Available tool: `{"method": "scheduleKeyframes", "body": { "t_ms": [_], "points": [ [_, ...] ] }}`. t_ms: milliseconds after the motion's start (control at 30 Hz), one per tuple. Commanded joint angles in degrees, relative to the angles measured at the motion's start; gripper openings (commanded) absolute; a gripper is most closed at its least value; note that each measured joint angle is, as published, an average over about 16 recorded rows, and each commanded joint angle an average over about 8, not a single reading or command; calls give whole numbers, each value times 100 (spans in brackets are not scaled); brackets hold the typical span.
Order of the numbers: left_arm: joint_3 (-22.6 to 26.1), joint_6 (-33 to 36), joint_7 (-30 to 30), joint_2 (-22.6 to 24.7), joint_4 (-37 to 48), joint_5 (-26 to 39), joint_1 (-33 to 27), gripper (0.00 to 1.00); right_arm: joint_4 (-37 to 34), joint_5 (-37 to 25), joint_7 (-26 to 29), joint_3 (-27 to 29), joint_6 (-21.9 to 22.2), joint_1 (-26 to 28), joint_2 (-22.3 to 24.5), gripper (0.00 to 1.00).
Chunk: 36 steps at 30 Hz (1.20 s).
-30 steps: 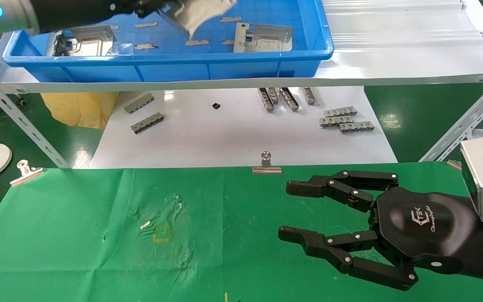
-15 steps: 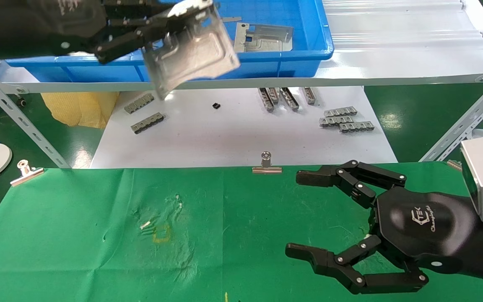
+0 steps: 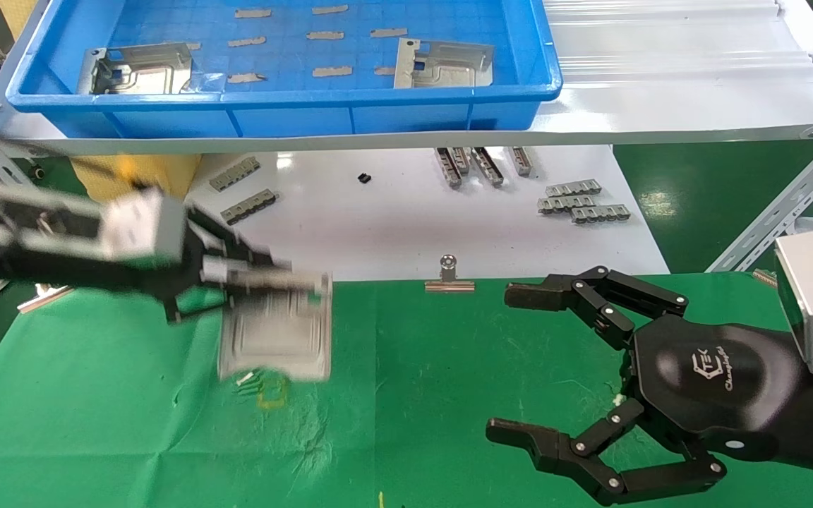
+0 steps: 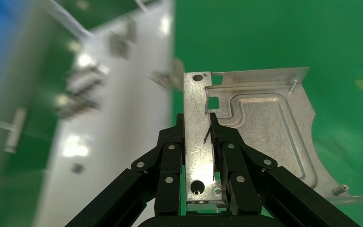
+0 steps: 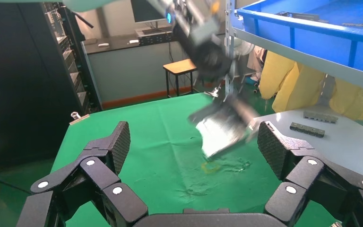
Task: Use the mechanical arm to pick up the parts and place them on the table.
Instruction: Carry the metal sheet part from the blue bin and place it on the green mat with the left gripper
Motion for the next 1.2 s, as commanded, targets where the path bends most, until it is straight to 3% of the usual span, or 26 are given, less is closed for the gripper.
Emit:
{"method": "scheduleKeyframes", "body": {
  "t_ms": [33,233,267,500,533,900,1200],
  "points": [
    [233,-40,124,33,-22,66,150,0,0,0,0,0,0,0,0,100],
    [489,-271,660,292,416,343,316,0,0,0,0,0,0,0,0,100],
    [505,-327,731,325,495,368,331,5,0,0,0,0,0,0,0,100],
    [486,-815,1048,481,1048,377,414,93,0,0,0,0,0,0,0,100],
    [475,-865,1084,493,1108,366,419,100,0,0,0,0,0,0,0,100],
    [288,-438,1326,455,1514,77,392,100,0,0,0,0,0,0,0,100],
    [-94,-18,883,239,2009,-487,548,100,-1,1,0,0,1,-1,0,100]
  ]
}}
